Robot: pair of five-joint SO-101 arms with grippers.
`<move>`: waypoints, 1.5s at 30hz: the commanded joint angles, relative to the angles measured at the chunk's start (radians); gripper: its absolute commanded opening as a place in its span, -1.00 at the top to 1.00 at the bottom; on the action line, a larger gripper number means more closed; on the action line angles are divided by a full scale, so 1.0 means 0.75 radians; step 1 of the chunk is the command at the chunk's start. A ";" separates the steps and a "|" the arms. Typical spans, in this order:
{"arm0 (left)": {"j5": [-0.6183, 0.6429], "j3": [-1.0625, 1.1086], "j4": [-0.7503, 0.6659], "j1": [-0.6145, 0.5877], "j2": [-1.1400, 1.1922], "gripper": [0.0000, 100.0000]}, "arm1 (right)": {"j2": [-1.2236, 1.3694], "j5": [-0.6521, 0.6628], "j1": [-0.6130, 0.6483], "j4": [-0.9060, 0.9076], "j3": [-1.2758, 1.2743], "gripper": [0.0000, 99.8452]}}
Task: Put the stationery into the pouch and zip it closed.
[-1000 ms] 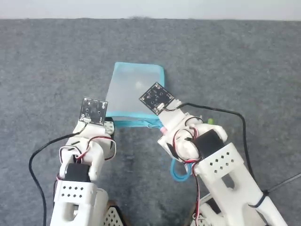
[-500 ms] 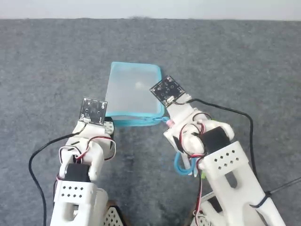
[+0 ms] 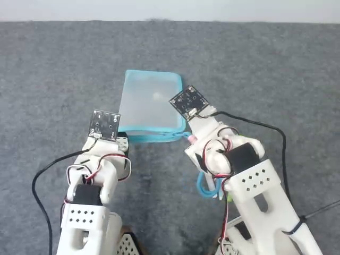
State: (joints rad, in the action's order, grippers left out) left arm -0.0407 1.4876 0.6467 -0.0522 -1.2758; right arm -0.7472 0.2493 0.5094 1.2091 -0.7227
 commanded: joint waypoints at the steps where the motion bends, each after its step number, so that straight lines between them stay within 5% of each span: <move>1: 0.018 -0.026 -0.004 -0.023 -0.023 0.97 | -0.042 0.006 -0.034 -0.021 0.010 0.99; 20: 0.016 -0.028 -0.008 -0.102 -0.023 0.97 | -0.046 0.006 -0.069 0.005 0.041 0.97; 28: 0.023 -0.024 -0.049 -0.108 -0.014 0.97 | -0.058 0.018 0.093 0.322 0.274 0.30; 39: 0.020 -0.019 -0.051 -0.115 -0.020 0.97 | 0.148 0.070 -0.521 0.345 0.219 0.59; 45: 0.016 -0.017 -0.051 -0.115 -0.020 0.97 | 0.206 -0.004 -0.527 0.144 -0.115 0.79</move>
State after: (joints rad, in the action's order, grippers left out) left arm -0.0376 1.4876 0.6467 -0.1289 -1.2758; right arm -0.5907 0.2739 0.1074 1.3947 -0.7304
